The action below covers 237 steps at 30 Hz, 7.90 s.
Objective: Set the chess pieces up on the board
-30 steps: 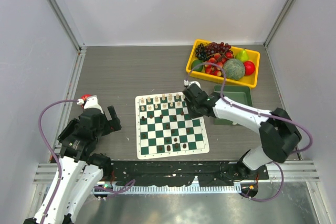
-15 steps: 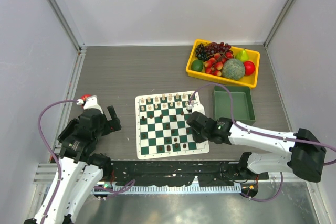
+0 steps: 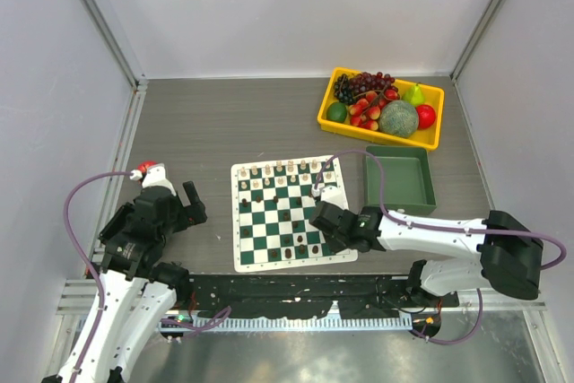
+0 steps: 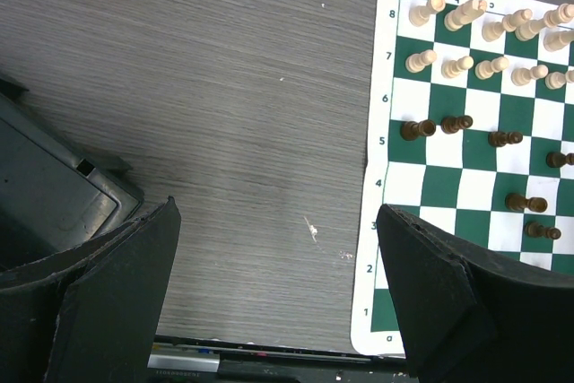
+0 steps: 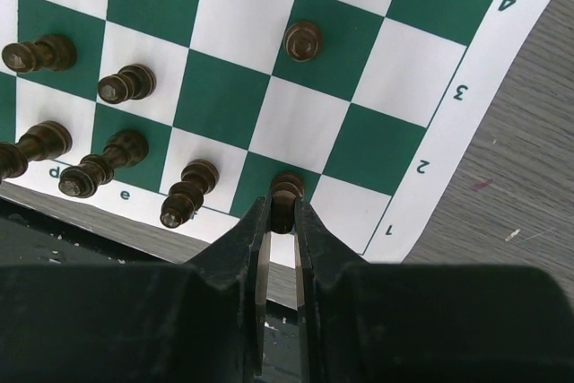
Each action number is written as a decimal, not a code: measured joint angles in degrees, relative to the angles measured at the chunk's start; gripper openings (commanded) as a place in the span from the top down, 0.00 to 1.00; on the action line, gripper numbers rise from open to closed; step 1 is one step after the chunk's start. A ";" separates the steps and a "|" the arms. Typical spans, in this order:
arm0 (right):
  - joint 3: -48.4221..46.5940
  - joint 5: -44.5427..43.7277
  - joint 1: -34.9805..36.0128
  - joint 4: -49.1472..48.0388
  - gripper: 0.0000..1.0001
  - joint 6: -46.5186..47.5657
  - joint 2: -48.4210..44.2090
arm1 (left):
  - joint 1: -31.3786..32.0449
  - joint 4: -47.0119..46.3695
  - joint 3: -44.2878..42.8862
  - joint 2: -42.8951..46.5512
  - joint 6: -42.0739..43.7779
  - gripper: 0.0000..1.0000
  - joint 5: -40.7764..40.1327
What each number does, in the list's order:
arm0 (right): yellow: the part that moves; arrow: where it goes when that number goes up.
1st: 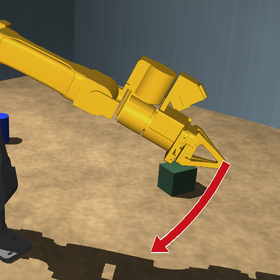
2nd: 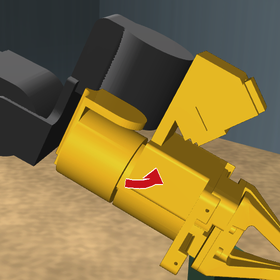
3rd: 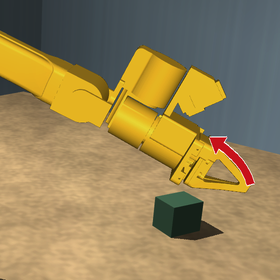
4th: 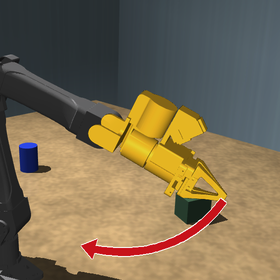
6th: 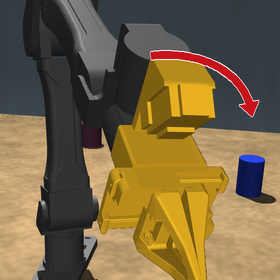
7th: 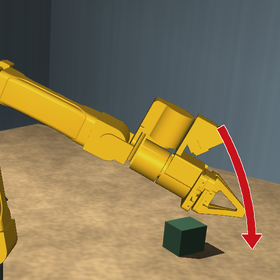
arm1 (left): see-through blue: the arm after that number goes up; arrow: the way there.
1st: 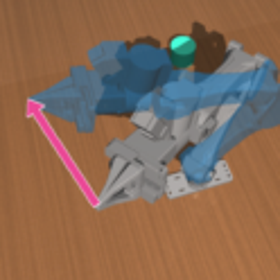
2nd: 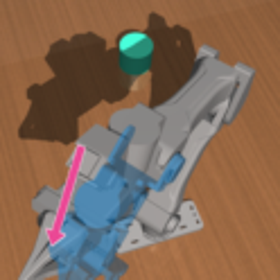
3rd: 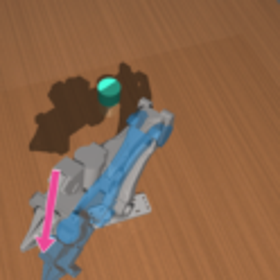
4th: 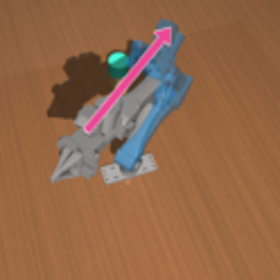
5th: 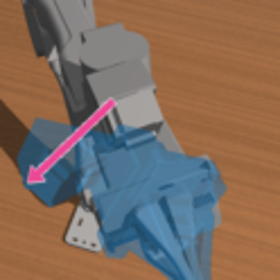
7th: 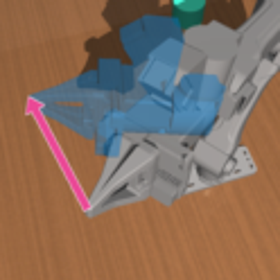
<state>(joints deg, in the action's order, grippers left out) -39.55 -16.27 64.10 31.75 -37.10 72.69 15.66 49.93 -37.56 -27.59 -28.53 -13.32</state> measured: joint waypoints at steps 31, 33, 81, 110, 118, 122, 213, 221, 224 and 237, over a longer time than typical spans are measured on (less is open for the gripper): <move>-1.42 -1.81 1.75 1.38 0.43 -2.45 -0.15 | 0.00 -0.04 0.00 0.33 0.00 0.01 0.42; -2.49 -2.95 1.75 1.99 0.37 -2.29 -0.37 | 0.00 -0.02 0.00 0.20 0.00 0.01 0.52; -27.78 3.85 -18.82 -2.40 0.57 11.56 25.46 | 0.00 0.44 0.83 -0.13 -5.20 0.01 -5.51; -30.77 10.01 -9.29 -5.33 0.46 11.72 26.71 | 0.00 0.42 0.83 -0.68 -4.87 0.01 -4.76; -32.57 9.94 -8.28 -3.28 0.48 11.69 31.23 | 0.00 0.42 0.83 -0.66 -4.61 0.01 -4.61; -33.64 9.99 -8.28 -2.69 0.51 11.69 32.28 | 0.00 0.42 0.83 -0.66 -4.33 0.01 -4.57; 1.90 5.46 -7.54 4.33 0.81 -2.86 -5.42 | 0.00 0.02 0.83 -0.81 -4.17 0.01 -4.04; 3.56 5.46 -7.52 4.28 0.78 -3.37 -5.40 | 0.00 0.02 0.83 -0.81 -4.17 0.01 -4.02; 3.93 5.44 -7.52 3.82 0.70 -3.43 -5.03 | 0.00 0.02 0.83 -0.81 -4.17 0.01 -4.02; -1.88 0.85 -7.54 7.26 0.49 -0.68 -6.45 | 0.00 0.02 0.83 -0.81 -4.17 0.01 -3.91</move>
<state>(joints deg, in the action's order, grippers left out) -41.43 -15.42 56.55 39.00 -37.78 66.24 15.66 49.95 -36.73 -28.40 -32.71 -17.23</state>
